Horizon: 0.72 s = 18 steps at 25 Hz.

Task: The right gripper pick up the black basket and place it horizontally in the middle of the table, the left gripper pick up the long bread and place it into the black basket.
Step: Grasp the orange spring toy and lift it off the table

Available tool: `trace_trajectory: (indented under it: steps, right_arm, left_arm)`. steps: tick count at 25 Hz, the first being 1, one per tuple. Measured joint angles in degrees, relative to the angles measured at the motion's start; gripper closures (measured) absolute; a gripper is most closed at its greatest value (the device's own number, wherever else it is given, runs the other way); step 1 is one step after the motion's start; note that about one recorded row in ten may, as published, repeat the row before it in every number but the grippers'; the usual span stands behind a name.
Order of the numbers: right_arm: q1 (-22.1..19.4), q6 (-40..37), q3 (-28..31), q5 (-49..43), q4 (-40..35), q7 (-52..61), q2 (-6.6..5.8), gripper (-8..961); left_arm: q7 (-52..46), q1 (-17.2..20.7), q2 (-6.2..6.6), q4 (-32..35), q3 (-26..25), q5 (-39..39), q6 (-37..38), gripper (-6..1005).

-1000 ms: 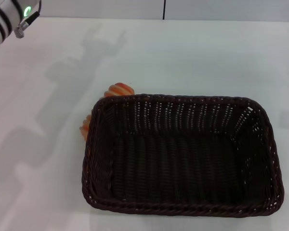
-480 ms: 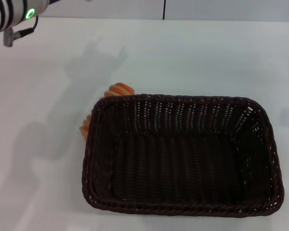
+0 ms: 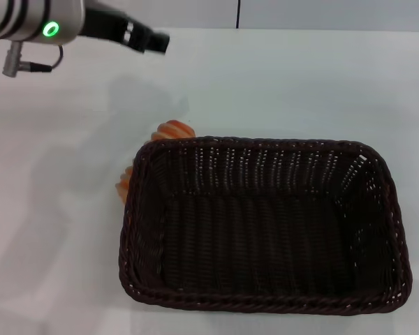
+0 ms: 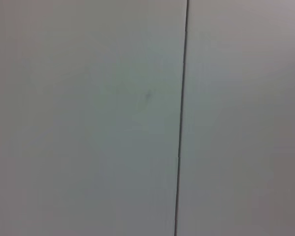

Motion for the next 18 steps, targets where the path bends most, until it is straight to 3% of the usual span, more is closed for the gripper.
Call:
trace_trajectory:
  steps: [6,9,11,18]
  right_arm:
    - [1.3,0.2,-0.3,-0.1,1.2,0.1,-0.22,738]
    - [1.8,0.2,-0.3,-0.3,1.9,0.9,-0.29,738]
    - [2.2,0.1,0.2,-2.5,3.4,4.3,-0.42,738]
    - [2.2,0.2,0.6,-6.1,3.8,8.0,-1.16,738]
  left_arm:
    - [-0.1,-10.0,-0.08,13.1,-2.5,2.4,-7.1,230]
    - [-0.1,-12.8,-0.1,16.6,-2.9,3.2,-9.1,231]
    - [-0.1,-17.2,-0.09,22.3,-3.0,4.4,-10.9,231]
    - [-0.4,-23.2,-0.45,31.6,-2.8,4.9,-10.7,231]
